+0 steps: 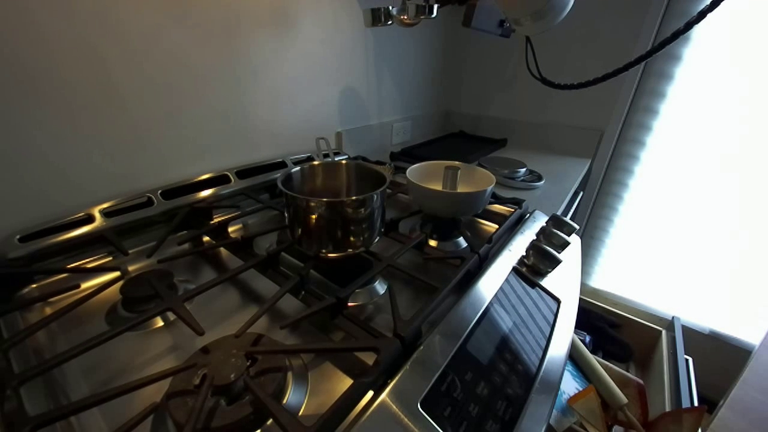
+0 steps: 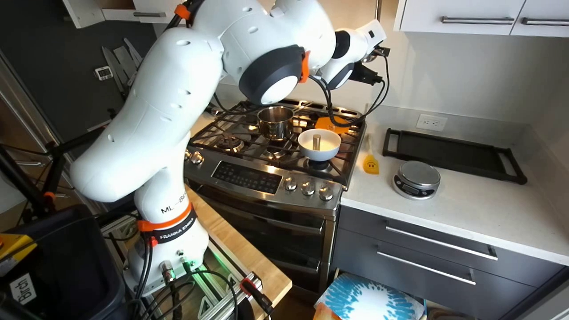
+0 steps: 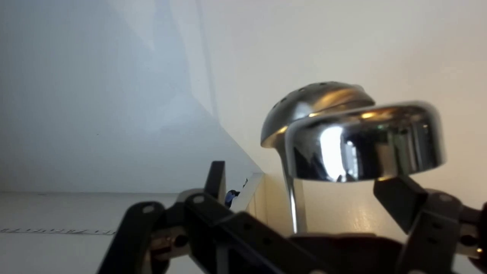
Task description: Unhang one silver ladle and put it in the silver pot
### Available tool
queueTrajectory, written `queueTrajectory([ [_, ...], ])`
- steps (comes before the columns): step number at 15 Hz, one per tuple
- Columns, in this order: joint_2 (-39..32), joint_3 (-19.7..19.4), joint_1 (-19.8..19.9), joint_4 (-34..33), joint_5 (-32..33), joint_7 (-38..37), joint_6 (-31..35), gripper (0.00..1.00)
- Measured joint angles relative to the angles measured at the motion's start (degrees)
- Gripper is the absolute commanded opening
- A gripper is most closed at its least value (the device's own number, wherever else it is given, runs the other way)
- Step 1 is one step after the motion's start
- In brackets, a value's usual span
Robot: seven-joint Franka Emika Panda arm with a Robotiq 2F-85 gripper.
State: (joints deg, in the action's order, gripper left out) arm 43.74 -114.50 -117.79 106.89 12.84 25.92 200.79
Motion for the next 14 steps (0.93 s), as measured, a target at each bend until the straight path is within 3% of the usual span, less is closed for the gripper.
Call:
queueTrajectory([
  [3, -0.11, -0.05, -0.12, -0.05, 0.03, 0.01, 0.15, 1.0],
  [5, -2.01, -2.58, -2.17, -0.39, -1.49, 1.33, 1.92, 1.0],
  [10, -9.79, -15.12, -15.3, -2.25, -12.31, 8.56, 10.42, 1.0],
  [14, -10.25, -18.03, -22.13, -4.38, -14.99, 12.03, 13.28, 1.0],
])
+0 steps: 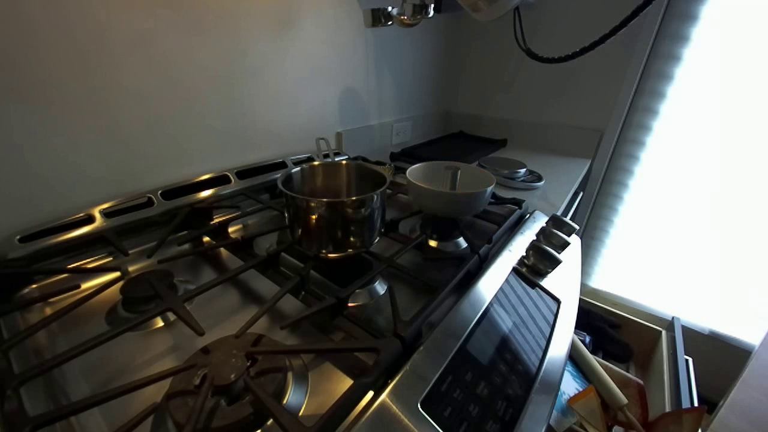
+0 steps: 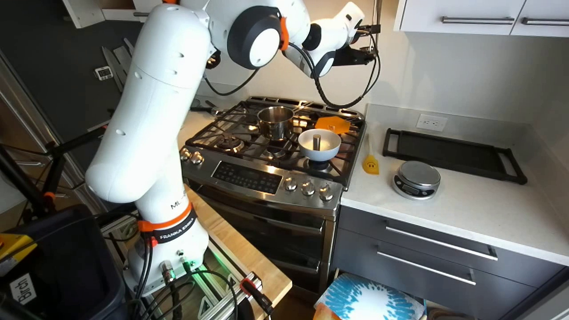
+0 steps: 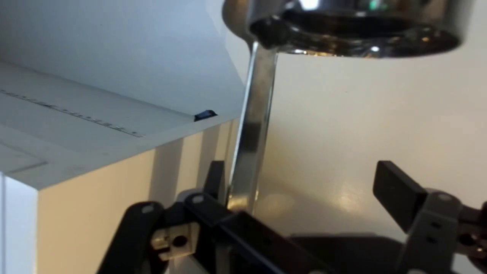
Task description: Unhang one silver ladle and put it in the silver pot
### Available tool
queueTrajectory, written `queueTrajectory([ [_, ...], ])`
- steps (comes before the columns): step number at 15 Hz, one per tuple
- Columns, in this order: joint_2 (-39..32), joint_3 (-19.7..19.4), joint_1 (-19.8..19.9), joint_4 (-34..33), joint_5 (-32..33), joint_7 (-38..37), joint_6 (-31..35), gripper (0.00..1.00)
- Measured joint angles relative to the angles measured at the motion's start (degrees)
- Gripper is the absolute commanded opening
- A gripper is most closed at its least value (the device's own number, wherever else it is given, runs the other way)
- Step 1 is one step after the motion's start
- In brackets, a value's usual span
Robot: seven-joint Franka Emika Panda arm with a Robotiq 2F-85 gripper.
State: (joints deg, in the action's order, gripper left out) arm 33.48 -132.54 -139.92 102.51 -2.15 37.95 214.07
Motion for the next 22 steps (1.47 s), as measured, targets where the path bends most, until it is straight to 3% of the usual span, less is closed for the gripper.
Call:
queueTrajectory([
  [4, 0.34, 0.8, -1.05, -0.61, -1.65, 4.53, 1.31, 1.0],
  [8, 0.34, 0.92, -1.0, -0.41, -7.88, 9.38, 4.94, 1.0],
  [14, -0.98, 3.66, -1.12, 2.24, -11.21, 9.66, 8.04, 1.0],
  [20, -5.76, 7.68, -1.02, 8.53, -31.69, 17.63, 24.07, 1.0],
  [22, -5.61, 10.66, 0.29, 10.18, -31.55, 16.04, 26.41, 1.0],
])
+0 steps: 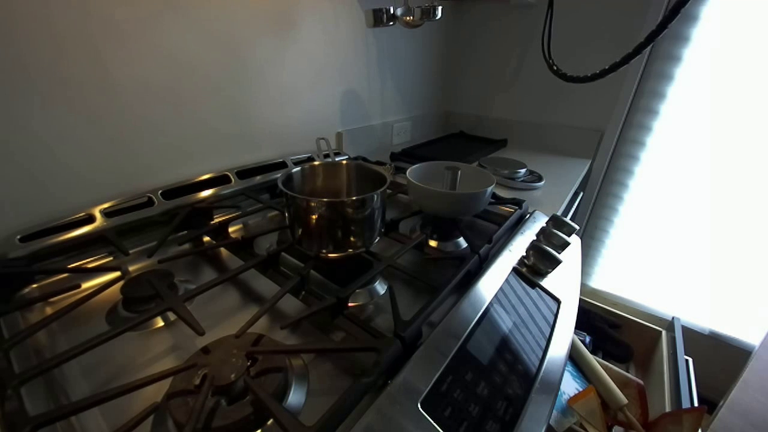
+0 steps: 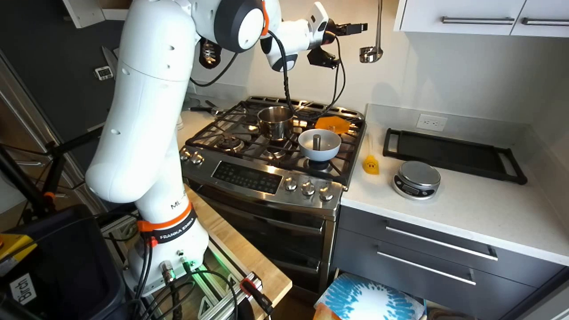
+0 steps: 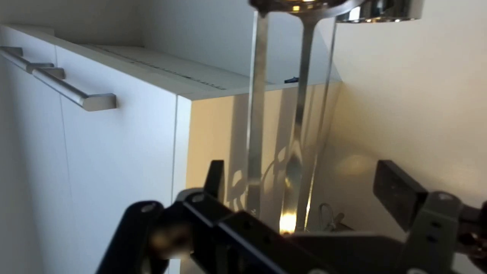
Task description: Unhang one silver ladle and put it in the silver pot
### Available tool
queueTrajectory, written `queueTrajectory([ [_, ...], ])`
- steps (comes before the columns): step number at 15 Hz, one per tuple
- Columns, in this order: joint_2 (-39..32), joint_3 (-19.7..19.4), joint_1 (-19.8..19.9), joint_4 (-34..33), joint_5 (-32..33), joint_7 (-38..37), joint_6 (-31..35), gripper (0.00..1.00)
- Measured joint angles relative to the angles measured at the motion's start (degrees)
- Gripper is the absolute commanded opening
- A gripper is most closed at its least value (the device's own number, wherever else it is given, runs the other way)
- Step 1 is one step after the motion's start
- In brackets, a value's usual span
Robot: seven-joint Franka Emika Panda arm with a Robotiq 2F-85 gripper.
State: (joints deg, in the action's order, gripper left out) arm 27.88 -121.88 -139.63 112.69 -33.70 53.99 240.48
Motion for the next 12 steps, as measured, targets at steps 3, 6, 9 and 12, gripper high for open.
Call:
queueTrajectory([
  [3, 1.56, 3.8, 3.46, 2.72, 11.27, -8.18, 0.0, 1.0],
  [6, 2.68, 5.1, 8.2, 5.73, 20.9, -15.71, 0.06, 1.0],
  [9, 3.11, 4.9, 11.71, 8.06, 21.84, -17.88, 0.06, 1.0],
  [12, 3.9, 4.85, 13.9, 9.35, 23.11, -20.59, -0.09, 1.0],
])
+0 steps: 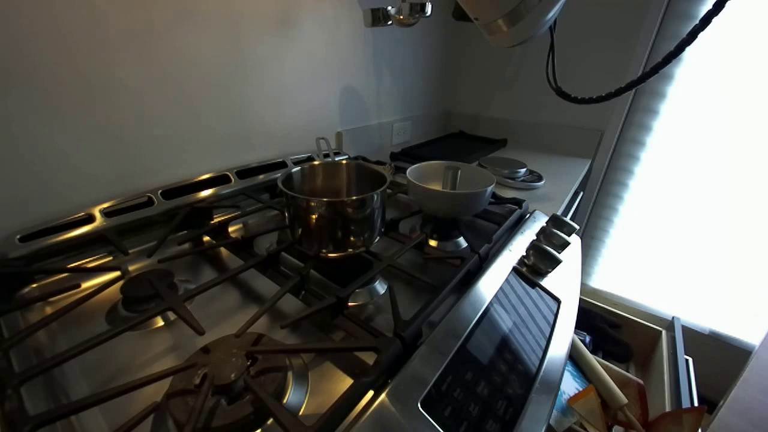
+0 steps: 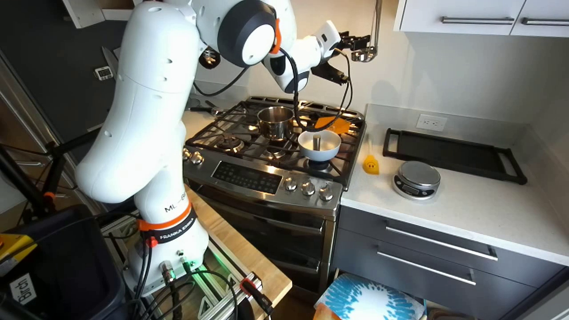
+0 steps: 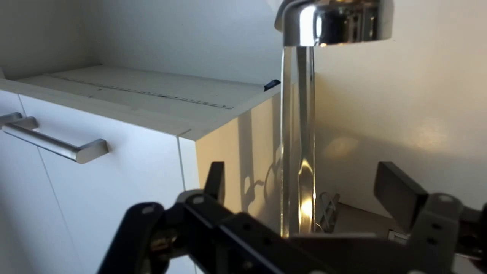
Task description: Unhang one silver ladle and put it in the silver pot
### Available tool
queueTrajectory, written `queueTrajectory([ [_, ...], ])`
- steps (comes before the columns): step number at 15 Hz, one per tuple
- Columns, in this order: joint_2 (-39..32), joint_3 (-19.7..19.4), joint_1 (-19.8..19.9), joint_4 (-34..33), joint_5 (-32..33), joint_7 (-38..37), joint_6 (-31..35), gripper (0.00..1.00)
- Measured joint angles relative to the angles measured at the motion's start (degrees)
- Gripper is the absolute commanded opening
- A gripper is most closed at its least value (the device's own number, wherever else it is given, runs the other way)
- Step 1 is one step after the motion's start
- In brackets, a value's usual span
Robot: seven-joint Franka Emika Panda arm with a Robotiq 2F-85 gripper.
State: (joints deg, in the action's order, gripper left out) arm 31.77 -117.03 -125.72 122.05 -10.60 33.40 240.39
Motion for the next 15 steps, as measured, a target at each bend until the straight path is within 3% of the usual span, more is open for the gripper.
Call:
queueTrajectory([
  [3, 1.27, -0.04, 3.08, 0.75, 5.97, -3.79, -1.44, 1.0],
  [5, 2.33, -0.07, 5.88, 1.19, 10.69, -6.27, -3.04, 0.88],
  [7, 3.62, -0.08, 8.64, 1.1, 15.64, -8.3, -5.5, 0.86],
  [8, 4.39, -0.09, 9.73, 0.77, 17.91, -8.83, -7.1, 0.75],
  [9, 5.16, -0.1, 10.56, 0.26, 19.79, -9.13, -8.72, 0.72],
  [11, 6.79, -0.1, 11.16, -1.52, 22.34, -9.2, -12.12, 0.66],
  [13, 8.13, -0.14, 10.74, -3.73, 22.95, -8.7, -15.3, 0.7],
  [15, 8.84, -0.61, 9.6, -6.08, 22.86, -7.49, -17.65, 0.65],
])
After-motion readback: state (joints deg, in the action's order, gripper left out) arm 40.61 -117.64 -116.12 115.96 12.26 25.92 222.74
